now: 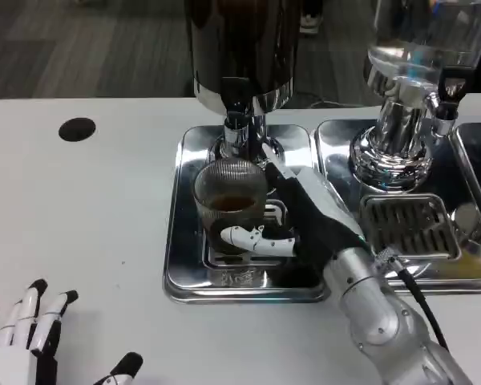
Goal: Grasp the cup under the faucet to collect the drink, then remove the cup.
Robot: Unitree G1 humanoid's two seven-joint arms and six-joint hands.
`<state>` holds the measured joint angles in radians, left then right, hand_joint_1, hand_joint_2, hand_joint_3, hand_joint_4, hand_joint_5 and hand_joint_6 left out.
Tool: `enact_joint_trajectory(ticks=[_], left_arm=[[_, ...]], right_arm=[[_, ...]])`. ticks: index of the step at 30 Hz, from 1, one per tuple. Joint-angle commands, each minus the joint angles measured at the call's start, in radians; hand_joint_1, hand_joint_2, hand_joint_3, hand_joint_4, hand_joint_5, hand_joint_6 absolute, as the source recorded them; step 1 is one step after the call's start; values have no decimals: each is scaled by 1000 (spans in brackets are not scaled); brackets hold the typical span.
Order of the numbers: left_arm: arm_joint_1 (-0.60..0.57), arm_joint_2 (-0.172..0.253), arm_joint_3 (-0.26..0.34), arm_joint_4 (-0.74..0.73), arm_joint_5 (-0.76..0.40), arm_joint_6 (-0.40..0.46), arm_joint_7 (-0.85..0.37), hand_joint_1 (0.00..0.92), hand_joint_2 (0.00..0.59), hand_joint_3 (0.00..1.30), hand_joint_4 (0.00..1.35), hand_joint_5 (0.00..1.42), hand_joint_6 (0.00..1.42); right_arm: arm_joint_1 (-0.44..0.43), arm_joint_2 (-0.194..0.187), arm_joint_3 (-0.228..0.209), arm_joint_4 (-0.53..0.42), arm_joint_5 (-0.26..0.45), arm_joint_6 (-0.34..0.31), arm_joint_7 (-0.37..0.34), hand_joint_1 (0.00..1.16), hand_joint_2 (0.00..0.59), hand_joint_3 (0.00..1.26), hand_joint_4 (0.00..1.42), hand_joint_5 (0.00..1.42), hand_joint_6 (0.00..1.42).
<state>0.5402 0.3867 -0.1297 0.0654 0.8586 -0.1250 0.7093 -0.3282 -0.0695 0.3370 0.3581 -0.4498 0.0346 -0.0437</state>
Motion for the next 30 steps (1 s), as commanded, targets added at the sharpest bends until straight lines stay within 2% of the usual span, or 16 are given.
enact_joint_trajectory(ticks=[1,6,10,14,24,30], left_arm=[[-1,9,8,12,-8,-9,10,0,136,231,0,114,0],[-6,11,12,17,-21,-10,5,0,139,235,0,115,0],[-12,13,8,21,-25,-8,1,0,142,236,0,115,0],[-16,12,7,23,-26,-6,-2,0,143,237,0,115,0],[-17,9,17,28,-42,-8,1,0,144,248,0,115,0],[-8,13,28,28,-54,-14,2,0,145,255,0,115,0]], right_arm=[[-14,13,4,30,-9,-30,-41,723,174,0,0,0,12],[-13,11,-3,41,-4,-54,-61,731,174,0,1,0,19],[-14,15,-5,63,2,-75,-70,738,174,8,61,38,41],[-14,20,-9,85,5,-104,-91,746,172,115,140,98,60],[-34,34,-17,152,18,-161,-121,774,163,274,295,223,103],[-31,42,-26,184,17,-213,-185,818,153,455,508,406,241]])
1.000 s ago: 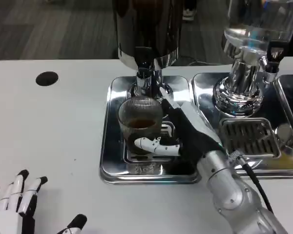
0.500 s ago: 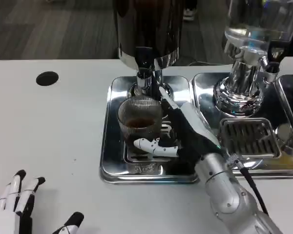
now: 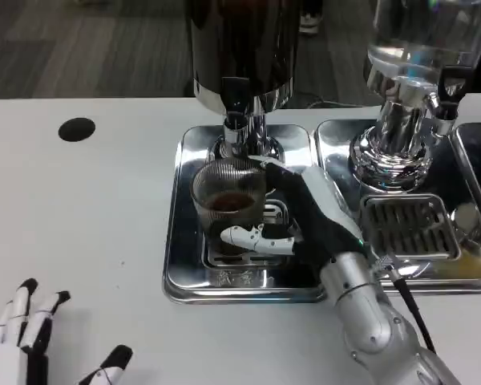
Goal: Grasp the cup under the faucet to collect the drink, then remove the cup.
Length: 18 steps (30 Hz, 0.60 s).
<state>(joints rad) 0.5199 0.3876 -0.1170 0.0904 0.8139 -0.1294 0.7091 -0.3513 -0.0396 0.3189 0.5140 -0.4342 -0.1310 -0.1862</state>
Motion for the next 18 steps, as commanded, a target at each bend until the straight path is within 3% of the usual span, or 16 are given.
enact_joint_trajectory(ticks=[1,9,18], left_arm=[[13,12,16,4,-11,-11,2,0,145,256,0,115,0],[9,11,16,12,-12,-18,1,0,146,259,0,115,0],[3,9,12,12,-11,-25,2,0,146,259,0,115,0]], right_arm=[[-6,13,-9,32,1,-56,-53,823,153,474,528,422,252],[13,11,-15,34,3,-97,-96,843,158,598,659,547,327],[50,-1,-31,-5,4,-124,-118,850,163,656,719,606,357]])
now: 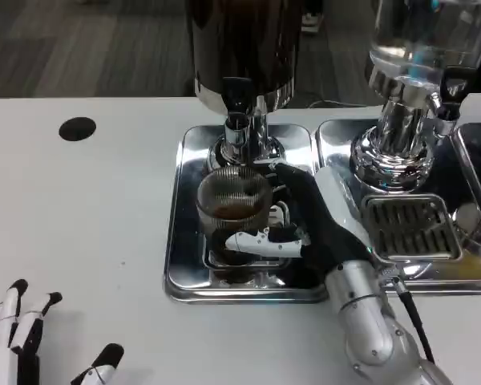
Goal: Grasp the cup under the faucet to collect the drink, then remove the cup.
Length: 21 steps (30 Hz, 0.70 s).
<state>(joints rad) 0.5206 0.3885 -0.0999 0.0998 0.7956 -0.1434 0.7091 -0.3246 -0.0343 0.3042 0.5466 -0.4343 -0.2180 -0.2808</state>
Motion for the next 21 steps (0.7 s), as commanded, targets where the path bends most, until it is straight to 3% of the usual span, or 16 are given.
enact_joint_trajectory(ticks=[1,12,17,21], left_arm=[[2,8,-4,-1,7,-12,1,0,147,259,0,115,0],[-25,7,-17,-36,24,-9,-14,0,151,252,0,114,0],[-49,2,-37,-39,30,0,-30,0,149,251,0,114,0],[-74,-1,-56,-41,43,7,-44,0,149,251,0,114,0]], right_arm=[[34,-11,-21,-60,3,-39,-25,851,165,659,722,613,358],[126,-58,-54,-249,-22,-7,-18,856,168,682,733,635,363],[189,-81,-52,-373,-121,33,-52,856,169,692,747,636,356],[262,-86,-70,-464,-134,57,-50,856,169,695,750,636,355]])
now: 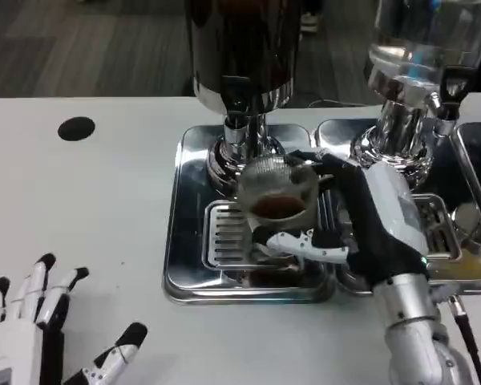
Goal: Grasp the cup under the faucet to collect the drink, then remove the cup.
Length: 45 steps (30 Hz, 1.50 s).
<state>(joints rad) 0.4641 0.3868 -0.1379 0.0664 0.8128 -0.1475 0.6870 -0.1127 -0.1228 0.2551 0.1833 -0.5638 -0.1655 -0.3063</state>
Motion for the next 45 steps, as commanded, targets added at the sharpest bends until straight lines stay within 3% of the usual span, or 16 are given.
enact_joint_trajectory(ticks=[1,7,19,33,45], left_arm=[[-25,0,-21,-9,30,12,-27,0,149,251,0,114,0],[-60,-3,-45,0,40,13,-45,0,149,251,0,114,0],[-88,0,-72,43,33,9,-45,0,149,251,0,114,0],[-108,-10,-107,62,42,27,-47,0,148,244,0,114,0],[-104,-4,-126,46,48,46,-45,0,147,239,0,114,0]], right_arm=[[71,-3,-26,-121,-5,9,-22,856,169,696,750,636,355],[161,-16,-43,-208,-7,27,-12,857,169,697,751,636,355],[305,-18,-42,-286,-31,11,-25,857,169,692,751,636,349],[468,-22,-29,-352,-40,-76,-43,858,176,690,734,624,347],[508,-48,-47,-312,-45,-157,-83,839,190,683,734,618,337]])
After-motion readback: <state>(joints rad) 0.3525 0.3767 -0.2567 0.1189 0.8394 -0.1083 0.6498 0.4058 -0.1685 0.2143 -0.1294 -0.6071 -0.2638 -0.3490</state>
